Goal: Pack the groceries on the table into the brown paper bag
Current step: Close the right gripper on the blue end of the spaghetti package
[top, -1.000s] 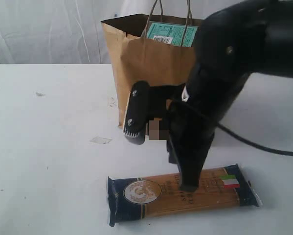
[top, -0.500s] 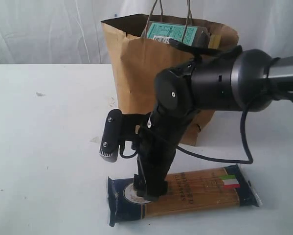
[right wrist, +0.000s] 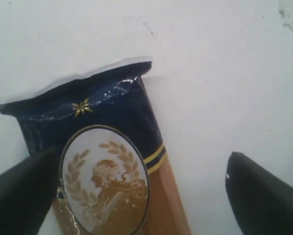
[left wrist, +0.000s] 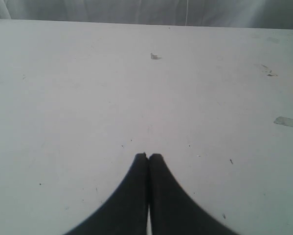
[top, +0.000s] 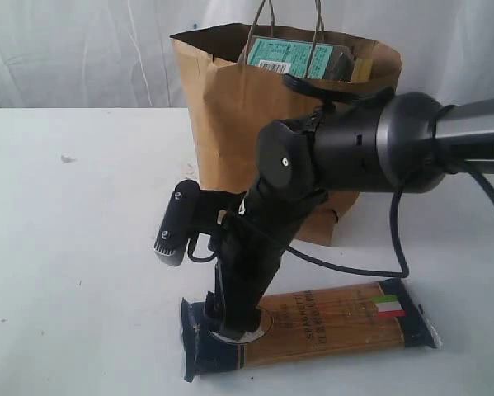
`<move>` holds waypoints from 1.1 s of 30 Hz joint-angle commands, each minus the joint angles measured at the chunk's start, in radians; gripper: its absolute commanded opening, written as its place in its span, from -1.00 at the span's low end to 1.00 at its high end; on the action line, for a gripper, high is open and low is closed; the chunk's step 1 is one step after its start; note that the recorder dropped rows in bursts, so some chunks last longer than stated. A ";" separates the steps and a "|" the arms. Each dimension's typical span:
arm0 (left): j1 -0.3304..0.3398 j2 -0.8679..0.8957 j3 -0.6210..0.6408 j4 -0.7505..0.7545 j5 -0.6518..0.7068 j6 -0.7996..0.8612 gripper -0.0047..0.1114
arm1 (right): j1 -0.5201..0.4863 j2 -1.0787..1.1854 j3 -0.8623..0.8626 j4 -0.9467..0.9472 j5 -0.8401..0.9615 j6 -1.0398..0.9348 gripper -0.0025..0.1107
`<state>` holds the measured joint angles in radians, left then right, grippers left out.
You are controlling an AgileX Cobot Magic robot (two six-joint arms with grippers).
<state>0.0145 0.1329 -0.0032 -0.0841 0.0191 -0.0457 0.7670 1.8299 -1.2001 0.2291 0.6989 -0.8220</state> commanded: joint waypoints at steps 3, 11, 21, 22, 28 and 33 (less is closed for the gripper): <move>-0.007 -0.004 0.003 -0.005 -0.003 -0.003 -0.92 | 0.001 0.000 0.005 0.009 0.007 0.068 0.55; -0.007 -0.004 0.003 -0.005 -0.003 -0.003 -0.92 | 0.001 0.000 0.005 -0.024 0.024 0.198 0.64; -0.007 -0.004 0.003 -0.005 -0.003 -0.003 -0.92 | 0.001 0.000 0.005 -0.039 0.114 0.201 0.73; -0.007 -0.004 0.003 -0.005 -0.003 -0.003 -0.92 | 0.001 0.000 0.005 -0.041 0.110 0.201 0.72; -0.007 -0.004 0.003 -0.005 -0.003 -0.003 -0.92 | 0.001 0.037 0.005 -0.205 0.084 0.019 0.72; -0.007 -0.004 0.003 -0.005 -0.003 -0.003 -0.92 | 0.001 0.100 0.005 -0.204 0.076 -0.052 0.72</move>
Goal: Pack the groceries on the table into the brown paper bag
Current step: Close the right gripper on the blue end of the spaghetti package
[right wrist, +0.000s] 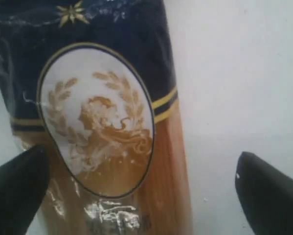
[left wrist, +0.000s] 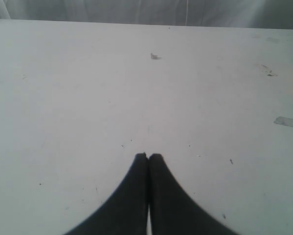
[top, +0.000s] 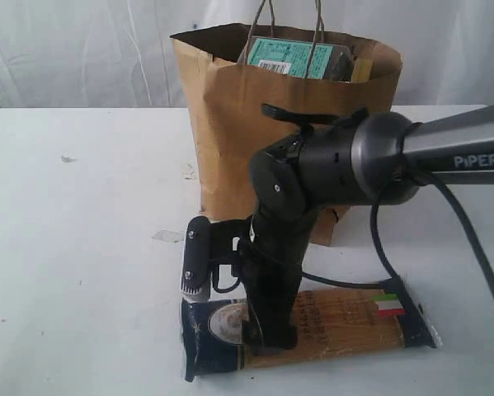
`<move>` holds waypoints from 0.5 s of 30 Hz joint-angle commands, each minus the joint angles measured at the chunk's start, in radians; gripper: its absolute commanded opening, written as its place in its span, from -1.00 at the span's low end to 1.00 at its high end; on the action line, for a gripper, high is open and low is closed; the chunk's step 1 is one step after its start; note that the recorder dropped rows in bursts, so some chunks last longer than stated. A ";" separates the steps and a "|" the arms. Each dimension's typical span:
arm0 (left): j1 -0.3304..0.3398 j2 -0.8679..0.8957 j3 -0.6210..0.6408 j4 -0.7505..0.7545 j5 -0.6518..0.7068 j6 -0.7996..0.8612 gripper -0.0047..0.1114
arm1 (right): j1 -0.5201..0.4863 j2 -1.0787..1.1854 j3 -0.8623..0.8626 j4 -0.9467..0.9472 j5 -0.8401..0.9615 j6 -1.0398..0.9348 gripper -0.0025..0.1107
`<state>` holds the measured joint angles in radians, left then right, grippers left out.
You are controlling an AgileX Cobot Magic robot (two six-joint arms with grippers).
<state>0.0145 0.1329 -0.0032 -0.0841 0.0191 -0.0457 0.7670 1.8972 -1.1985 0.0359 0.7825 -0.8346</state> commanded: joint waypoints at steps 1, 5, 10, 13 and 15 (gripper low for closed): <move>-0.007 -0.004 0.003 -0.005 -0.003 -0.003 -0.92 | 0.001 0.039 0.004 -0.011 -0.008 -0.040 0.72; -0.007 -0.004 0.003 -0.005 -0.003 -0.003 -0.92 | 0.001 0.063 0.004 -0.007 -0.002 -0.040 0.71; -0.007 -0.004 0.003 -0.005 -0.003 -0.003 -0.92 | 0.001 0.065 0.004 -0.007 0.009 0.068 0.31; -0.007 -0.004 0.003 -0.005 -0.003 -0.003 -0.92 | 0.001 0.065 0.004 -0.007 0.046 0.106 -0.18; -0.007 -0.004 0.003 -0.005 -0.003 -0.003 -0.92 | 0.001 0.065 0.004 -0.007 0.084 0.106 -0.56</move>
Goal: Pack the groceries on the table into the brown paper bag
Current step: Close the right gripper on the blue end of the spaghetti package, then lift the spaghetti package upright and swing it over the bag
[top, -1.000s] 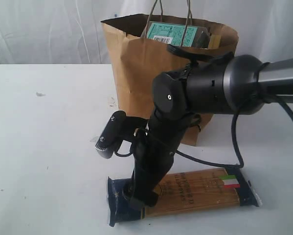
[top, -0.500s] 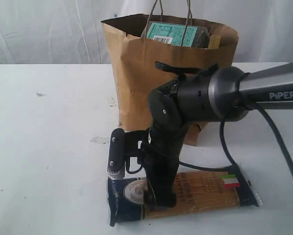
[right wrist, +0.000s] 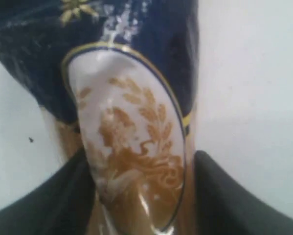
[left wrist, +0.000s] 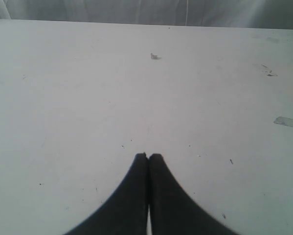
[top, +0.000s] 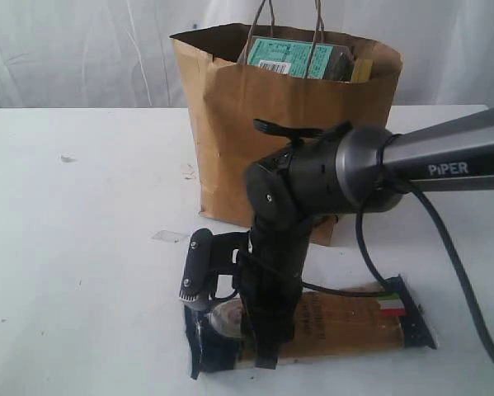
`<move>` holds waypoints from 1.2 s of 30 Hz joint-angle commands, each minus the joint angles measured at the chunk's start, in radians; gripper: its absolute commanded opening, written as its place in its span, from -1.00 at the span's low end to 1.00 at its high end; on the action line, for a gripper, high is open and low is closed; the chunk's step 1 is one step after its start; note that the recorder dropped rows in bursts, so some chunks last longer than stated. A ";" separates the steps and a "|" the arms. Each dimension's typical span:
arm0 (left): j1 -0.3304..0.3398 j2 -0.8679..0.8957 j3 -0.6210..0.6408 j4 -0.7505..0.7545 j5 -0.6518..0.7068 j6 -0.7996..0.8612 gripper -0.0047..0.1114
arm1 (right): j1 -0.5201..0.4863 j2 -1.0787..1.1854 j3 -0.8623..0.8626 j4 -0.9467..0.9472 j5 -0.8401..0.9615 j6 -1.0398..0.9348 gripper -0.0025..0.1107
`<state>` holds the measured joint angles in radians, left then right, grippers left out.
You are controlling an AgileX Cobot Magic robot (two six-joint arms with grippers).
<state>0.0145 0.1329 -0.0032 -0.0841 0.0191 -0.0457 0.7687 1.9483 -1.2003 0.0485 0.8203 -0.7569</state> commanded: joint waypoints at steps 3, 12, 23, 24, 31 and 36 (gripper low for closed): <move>-0.007 -0.004 0.003 -0.005 -0.003 -0.003 -0.92 | 0.000 0.014 0.006 -0.019 0.091 0.028 -0.95; -0.007 -0.004 0.003 -0.005 -0.003 -0.003 -0.92 | 0.000 0.005 0.004 -0.024 0.151 0.206 -0.96; -0.007 -0.004 0.003 -0.005 -0.003 -0.003 -0.92 | 0.000 -0.273 0.004 -0.028 0.045 0.423 -0.96; -0.007 -0.004 0.003 -0.005 -0.003 -0.003 -0.92 | 0.000 -0.318 0.004 -0.028 0.019 0.430 -0.96; -0.007 -0.004 0.003 -0.005 -0.003 -0.003 -0.92 | 0.000 -0.599 0.004 -0.024 -0.261 0.473 -0.96; -0.007 -0.004 0.003 -0.005 -0.003 -0.003 -0.92 | 0.000 -0.721 0.004 -0.024 -0.479 0.473 -0.96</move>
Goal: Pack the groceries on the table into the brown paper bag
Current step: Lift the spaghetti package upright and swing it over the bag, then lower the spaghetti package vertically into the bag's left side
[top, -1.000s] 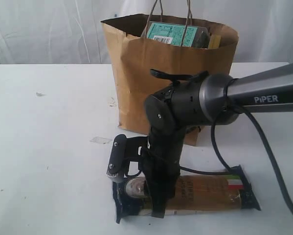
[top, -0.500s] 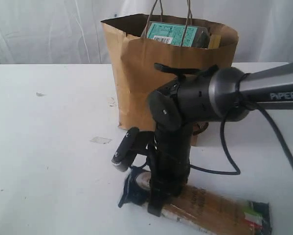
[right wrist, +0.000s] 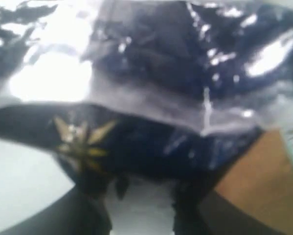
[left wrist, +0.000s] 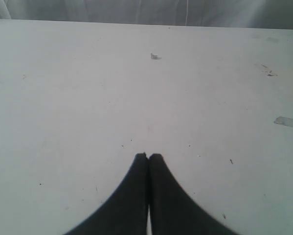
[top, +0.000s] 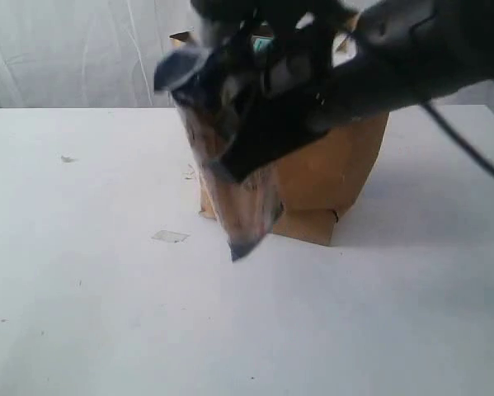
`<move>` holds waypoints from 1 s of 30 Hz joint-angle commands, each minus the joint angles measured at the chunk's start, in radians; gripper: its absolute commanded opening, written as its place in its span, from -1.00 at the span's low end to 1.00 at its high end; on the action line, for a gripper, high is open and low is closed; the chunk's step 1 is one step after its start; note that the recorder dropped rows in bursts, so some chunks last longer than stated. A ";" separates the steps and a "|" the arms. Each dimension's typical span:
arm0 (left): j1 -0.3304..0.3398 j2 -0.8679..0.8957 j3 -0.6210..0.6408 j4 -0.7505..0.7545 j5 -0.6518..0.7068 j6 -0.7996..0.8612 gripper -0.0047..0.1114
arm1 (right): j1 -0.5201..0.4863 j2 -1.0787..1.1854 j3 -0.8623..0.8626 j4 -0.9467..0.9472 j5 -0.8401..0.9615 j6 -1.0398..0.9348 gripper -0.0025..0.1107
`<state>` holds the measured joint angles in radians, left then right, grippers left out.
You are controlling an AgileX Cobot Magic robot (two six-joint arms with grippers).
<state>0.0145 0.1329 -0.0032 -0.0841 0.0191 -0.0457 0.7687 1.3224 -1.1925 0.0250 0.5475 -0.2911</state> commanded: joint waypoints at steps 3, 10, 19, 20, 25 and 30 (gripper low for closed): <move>-0.007 -0.004 0.003 -0.005 -0.003 -0.003 -0.92 | 0.000 -0.122 -0.004 0.000 -0.393 0.007 -0.96; -0.007 -0.004 0.003 -0.005 -0.003 -0.003 -0.92 | 0.000 -0.065 -0.027 0.000 -0.837 0.005 -0.96; -0.007 -0.004 0.003 -0.005 -0.003 -0.003 -0.92 | -0.002 0.146 -0.183 0.227 -1.045 -0.388 -0.96; -0.007 -0.004 0.003 -0.005 -0.003 -0.003 -0.92 | -0.007 0.170 -0.201 0.288 -1.055 -0.459 -0.96; -0.007 -0.004 0.003 -0.005 -0.003 -0.003 -0.92 | -0.054 0.264 -0.253 0.423 -1.134 -0.554 -0.96; -0.007 -0.004 0.003 -0.005 -0.003 -0.003 -0.92 | -0.100 0.311 -0.272 0.456 -1.136 -0.482 -0.96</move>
<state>0.0145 0.1329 -0.0032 -0.0841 0.0191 -0.0457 0.6962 1.6349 -1.4336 0.4747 -0.4785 -0.7991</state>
